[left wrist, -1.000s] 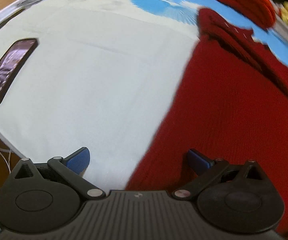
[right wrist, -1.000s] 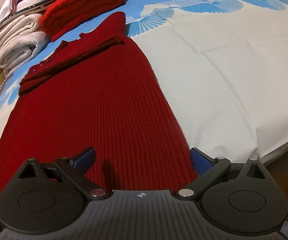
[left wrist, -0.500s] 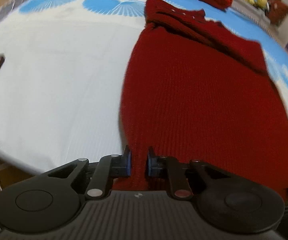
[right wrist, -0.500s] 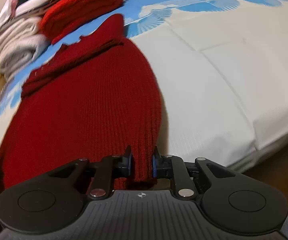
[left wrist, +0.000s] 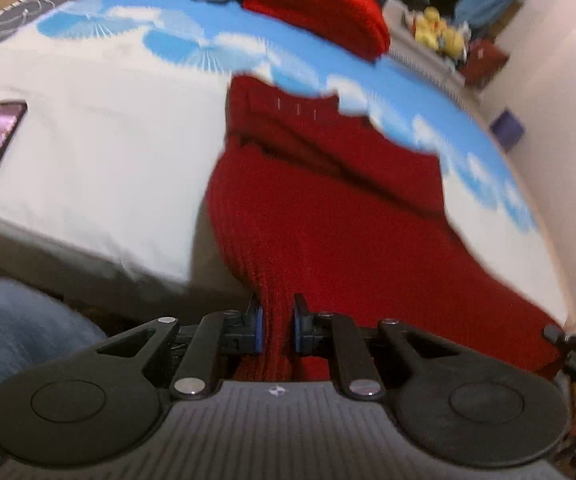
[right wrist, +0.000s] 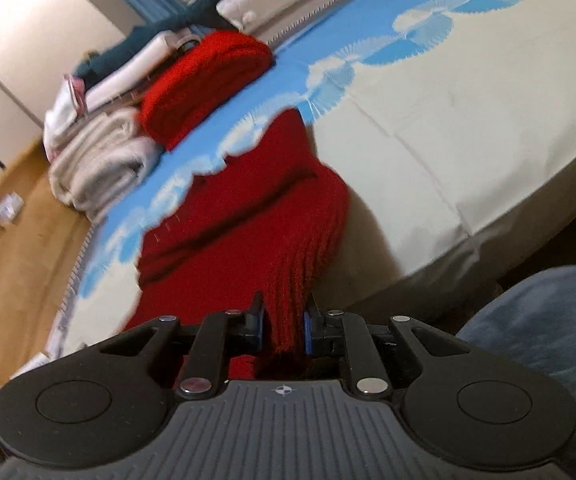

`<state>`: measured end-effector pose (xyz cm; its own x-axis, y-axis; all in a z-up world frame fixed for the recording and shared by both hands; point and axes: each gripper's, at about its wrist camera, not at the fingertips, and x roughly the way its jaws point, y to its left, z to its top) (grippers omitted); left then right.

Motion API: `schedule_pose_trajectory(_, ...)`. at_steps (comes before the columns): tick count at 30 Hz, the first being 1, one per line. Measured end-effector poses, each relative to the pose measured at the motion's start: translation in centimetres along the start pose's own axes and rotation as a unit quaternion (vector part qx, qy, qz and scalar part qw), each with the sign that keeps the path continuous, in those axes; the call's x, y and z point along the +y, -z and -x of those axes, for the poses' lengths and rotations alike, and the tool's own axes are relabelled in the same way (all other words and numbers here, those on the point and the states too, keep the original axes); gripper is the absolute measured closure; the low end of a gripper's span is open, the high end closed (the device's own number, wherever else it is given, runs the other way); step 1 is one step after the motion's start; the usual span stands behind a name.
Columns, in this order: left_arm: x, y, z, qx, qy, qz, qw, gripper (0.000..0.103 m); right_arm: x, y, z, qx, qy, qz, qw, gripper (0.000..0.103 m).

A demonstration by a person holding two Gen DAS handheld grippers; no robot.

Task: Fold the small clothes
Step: 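Grasp the sweater hem with both grippers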

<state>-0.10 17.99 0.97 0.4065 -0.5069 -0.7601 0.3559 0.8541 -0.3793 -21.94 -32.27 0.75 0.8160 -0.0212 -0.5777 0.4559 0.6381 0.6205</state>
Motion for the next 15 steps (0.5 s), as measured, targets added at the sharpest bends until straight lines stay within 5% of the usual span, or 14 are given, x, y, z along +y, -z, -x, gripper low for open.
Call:
schedule_pose_trajectory(7, -2.2, -11.2, -2.1, -0.055, 0.004, 0.026, 0.9981, 0.089, 2.1, -8.7, -4.1, -0.047, -0.004, -0.053, 0.997, 0.086)
schedule_pose_trajectory(15, -1.5, -28.5, -18.6, -0.026, -0.066, 0.102, 0.9923, 0.084, 4.6, -20.4, -22.0, -0.059, 0.069, -0.128, 0.988, 0.084)
